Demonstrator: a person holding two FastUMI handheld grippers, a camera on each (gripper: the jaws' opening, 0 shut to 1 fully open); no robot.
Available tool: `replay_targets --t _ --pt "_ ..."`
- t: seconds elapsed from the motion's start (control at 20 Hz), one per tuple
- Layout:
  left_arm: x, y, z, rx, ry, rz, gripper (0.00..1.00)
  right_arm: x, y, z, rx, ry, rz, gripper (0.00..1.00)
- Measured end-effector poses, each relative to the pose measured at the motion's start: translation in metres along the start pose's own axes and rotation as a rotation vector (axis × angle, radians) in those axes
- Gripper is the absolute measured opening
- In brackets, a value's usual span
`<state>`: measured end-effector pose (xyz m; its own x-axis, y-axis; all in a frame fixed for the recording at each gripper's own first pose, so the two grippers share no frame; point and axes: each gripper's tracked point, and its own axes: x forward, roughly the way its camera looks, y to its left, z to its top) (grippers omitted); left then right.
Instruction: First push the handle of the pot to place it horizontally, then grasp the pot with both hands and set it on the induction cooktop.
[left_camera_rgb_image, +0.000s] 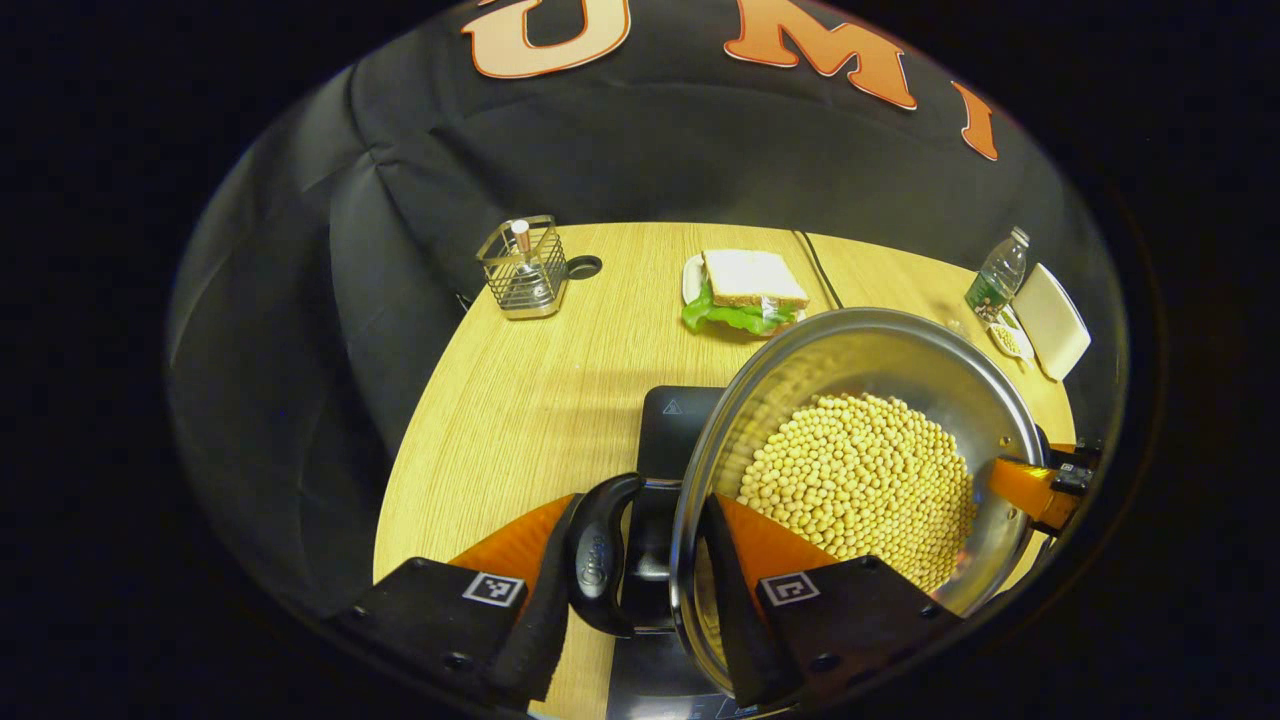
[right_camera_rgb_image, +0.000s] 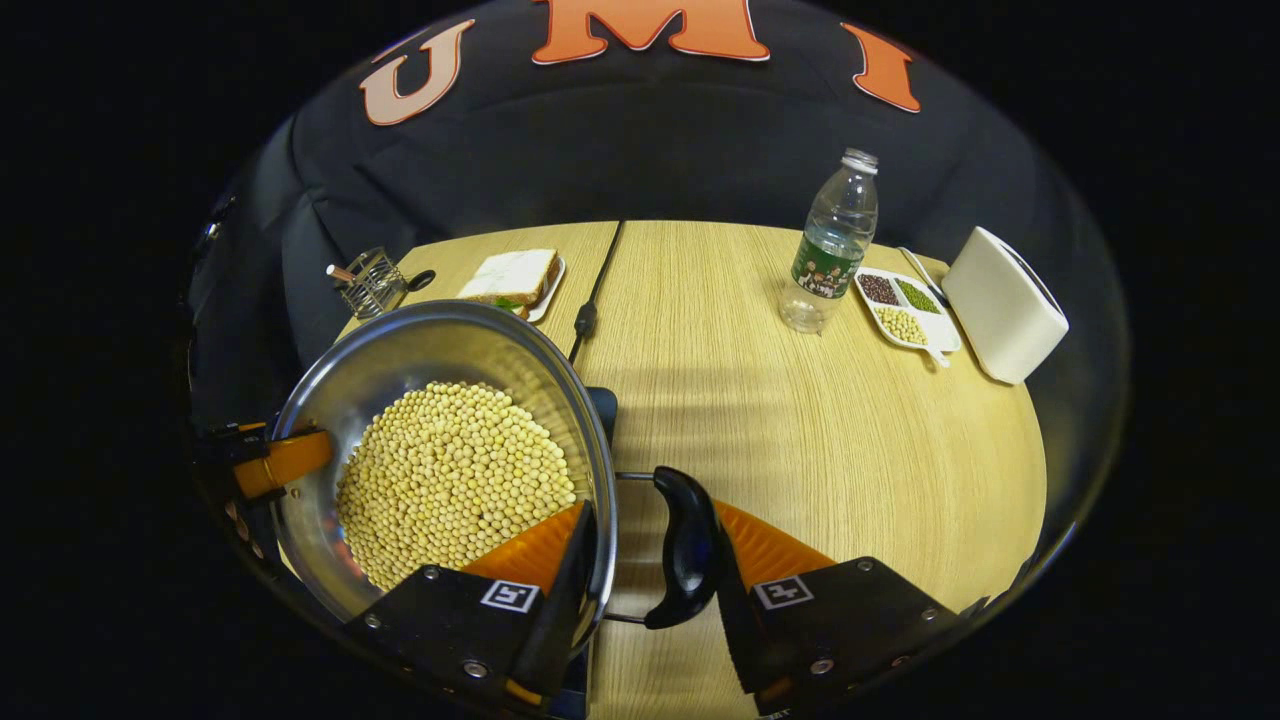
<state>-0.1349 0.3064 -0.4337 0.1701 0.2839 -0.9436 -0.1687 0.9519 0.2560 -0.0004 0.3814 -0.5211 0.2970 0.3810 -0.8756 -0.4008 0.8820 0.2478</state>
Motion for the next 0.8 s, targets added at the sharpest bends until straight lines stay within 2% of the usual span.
replay_targets --t 0.2,0.35,0.4,0.45,0.5,0.55,0.65,0.7,0.8 --pt "-0.004 0.002 0.002 0.004 -0.025 0.066 0.8 -0.009 0.003 0.014 0.009 -0.072 0.06 0.71" --pt "-0.035 -0.005 0.035 0.05 -0.137 0.134 0.84 -0.024 -0.002 0.03 0.006 -0.155 0.093 0.77" --pt "-0.05 -0.008 0.05 0.07 -0.184 0.159 0.79 -0.029 -0.007 0.035 0.01 -0.185 0.099 0.76" --pt "-0.071 -0.013 0.066 0.087 -0.233 0.178 0.86 -0.036 -0.011 0.042 0.015 -0.22 0.103 0.82" --pt "-0.089 -0.023 0.08 0.095 -0.286 0.188 0.82 -0.047 -0.018 0.05 0.016 -0.258 0.105 0.84" --pt "-0.11 -0.036 0.096 0.094 -0.341 0.187 0.88 -0.058 -0.027 0.059 0.011 -0.299 0.101 0.84" --pt "-0.151 -0.072 0.118 0.082 -0.448 0.176 0.88 -0.081 -0.048 0.076 -0.009 -0.384 0.082 0.87" --pt "-0.173 -0.084 0.132 0.069 -0.497 0.172 0.95 -0.094 -0.059 0.086 -0.018 -0.428 0.069 0.88" --pt "-0.214 -0.098 0.162 0.034 -0.596 0.156 0.98 -0.127 -0.08 0.107 -0.019 -0.516 0.058 0.88"
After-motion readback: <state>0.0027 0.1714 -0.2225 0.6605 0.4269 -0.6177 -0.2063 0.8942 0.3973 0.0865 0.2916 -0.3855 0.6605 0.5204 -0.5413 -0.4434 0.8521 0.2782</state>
